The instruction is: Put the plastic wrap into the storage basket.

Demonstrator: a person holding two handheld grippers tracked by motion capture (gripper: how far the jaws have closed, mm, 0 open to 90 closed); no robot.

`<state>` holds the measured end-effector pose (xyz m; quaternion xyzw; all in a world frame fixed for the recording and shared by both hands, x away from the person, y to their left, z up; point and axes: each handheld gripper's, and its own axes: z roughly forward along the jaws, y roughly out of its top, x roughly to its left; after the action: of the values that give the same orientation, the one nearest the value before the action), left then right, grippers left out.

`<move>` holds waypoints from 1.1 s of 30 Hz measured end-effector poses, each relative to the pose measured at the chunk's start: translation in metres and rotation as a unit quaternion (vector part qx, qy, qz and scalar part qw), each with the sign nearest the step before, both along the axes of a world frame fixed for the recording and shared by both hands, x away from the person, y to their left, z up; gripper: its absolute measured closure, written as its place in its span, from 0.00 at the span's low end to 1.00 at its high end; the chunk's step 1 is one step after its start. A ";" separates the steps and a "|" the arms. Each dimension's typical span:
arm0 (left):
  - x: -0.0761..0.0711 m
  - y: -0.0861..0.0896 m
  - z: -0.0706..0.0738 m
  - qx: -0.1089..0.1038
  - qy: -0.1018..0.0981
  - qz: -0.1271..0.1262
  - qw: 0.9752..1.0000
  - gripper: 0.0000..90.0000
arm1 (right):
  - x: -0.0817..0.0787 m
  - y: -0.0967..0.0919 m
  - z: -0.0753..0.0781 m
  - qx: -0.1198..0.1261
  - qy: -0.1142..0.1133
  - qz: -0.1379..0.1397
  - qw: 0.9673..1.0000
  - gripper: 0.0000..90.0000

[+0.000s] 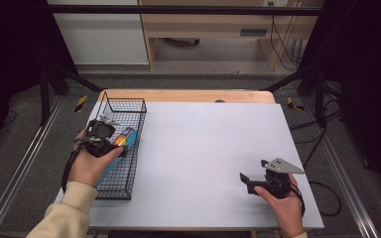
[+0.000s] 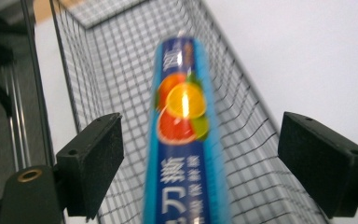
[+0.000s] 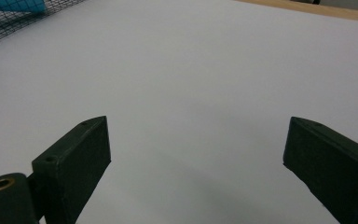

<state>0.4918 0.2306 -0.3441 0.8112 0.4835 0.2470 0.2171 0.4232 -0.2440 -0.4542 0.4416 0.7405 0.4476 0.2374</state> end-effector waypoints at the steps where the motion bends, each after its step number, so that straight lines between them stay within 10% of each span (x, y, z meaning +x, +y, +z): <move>1: -0.002 -0.004 0.002 -0.003 -0.008 -0.006 1.000 0.15 | 0.000 -0.001 0.000 -0.003 -0.004 0.000 1.000 0.08; 15: -0.024 -0.050 0.013 -0.028 -0.074 -0.086 0.993 0.09 | 0.000 -0.004 0.002 -0.005 -0.021 -0.006 1.000 0.04; 33: -0.044 -0.096 0.010 -0.055 -0.082 -0.155 0.983 0.06 | 0.000 -0.006 0.002 -0.008 -0.036 -0.027 0.999 0.04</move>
<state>0.4478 0.1344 -0.3337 0.8402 0.3455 0.2487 0.3358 0.4235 -0.2501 -0.4525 0.4435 0.7229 0.4501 0.2796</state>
